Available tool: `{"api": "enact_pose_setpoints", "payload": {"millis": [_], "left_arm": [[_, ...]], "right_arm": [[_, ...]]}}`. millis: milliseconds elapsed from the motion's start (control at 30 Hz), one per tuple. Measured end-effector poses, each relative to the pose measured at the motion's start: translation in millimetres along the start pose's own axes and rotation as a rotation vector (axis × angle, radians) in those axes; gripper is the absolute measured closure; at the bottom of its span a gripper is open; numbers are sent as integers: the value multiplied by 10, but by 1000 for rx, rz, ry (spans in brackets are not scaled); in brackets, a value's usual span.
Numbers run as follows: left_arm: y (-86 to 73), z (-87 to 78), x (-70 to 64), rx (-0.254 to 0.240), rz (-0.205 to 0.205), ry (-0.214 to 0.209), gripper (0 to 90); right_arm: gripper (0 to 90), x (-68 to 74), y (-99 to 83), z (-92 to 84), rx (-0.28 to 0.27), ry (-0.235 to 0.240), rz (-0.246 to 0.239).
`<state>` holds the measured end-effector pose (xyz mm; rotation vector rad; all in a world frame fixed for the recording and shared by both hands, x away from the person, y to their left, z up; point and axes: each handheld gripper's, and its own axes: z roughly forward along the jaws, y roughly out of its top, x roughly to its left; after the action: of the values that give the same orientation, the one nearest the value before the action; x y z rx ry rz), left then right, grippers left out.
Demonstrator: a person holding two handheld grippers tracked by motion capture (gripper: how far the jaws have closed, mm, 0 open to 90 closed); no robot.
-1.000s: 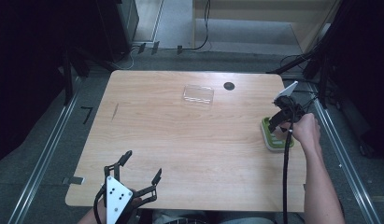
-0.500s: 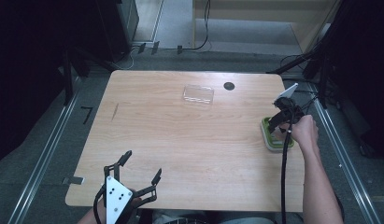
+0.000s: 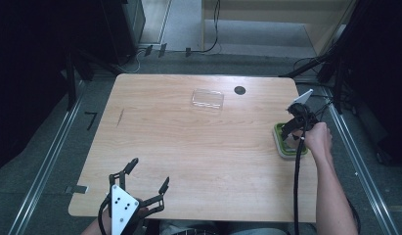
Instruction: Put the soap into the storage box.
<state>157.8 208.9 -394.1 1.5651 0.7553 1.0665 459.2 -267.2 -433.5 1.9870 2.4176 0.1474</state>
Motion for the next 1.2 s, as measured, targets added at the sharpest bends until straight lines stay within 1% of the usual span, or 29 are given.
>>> {"api": "enact_pose_setpoints", "payload": {"millis": [267,400,700,800,1033,1200], "left_arm": [[0,2,1,-2,-1,0,99],[0,2,-1,0,0,-1,99],[0,1,-1,-1,0,-1,99],[-1,1,-1,-1,-1,-1,99],[-1,-1,1,-2,-1,0,99],[-1,0,1,-3,0,-3,99]], "right_arm": [[335,-21,-3,40,-2,7,19],[335,-22,0,53,-5,5,21],[335,-24,12,109,10,3,50],[335,-21,18,133,14,2,50],[338,-7,25,171,20,-12,66],[339,-1,27,172,22,-19,65]]}}
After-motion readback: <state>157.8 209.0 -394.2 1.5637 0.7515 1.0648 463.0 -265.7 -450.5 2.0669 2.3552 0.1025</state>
